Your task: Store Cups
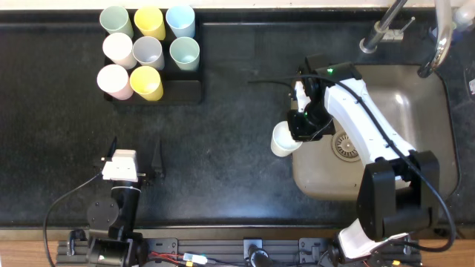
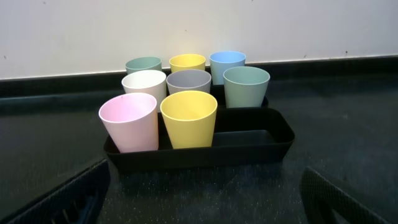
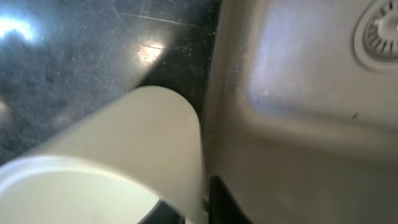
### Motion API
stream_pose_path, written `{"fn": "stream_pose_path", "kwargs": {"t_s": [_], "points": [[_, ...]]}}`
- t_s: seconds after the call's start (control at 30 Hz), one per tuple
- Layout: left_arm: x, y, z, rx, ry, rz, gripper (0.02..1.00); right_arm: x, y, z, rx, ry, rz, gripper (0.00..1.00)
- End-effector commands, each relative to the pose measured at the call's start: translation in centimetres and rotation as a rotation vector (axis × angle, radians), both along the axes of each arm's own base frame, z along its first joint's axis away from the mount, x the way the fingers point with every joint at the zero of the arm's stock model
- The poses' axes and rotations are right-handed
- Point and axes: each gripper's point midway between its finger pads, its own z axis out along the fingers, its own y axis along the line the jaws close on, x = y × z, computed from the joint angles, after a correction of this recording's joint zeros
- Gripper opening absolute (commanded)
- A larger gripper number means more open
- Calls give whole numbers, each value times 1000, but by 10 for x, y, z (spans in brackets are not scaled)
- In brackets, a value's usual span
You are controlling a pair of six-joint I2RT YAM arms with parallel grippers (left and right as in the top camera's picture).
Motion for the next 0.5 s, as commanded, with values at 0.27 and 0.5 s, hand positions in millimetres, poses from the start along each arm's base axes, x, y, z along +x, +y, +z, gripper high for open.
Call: {"fn": "stream_pose_path", "kwargs": {"t_s": [0.27,0.5], "points": [[0,-1,1,-8,-5,-7,1000,20,22,21,60,-101,47,45],[0,-1,1,-8,-5,-7,1000,88,72,133,198,-450,93,40]]}}
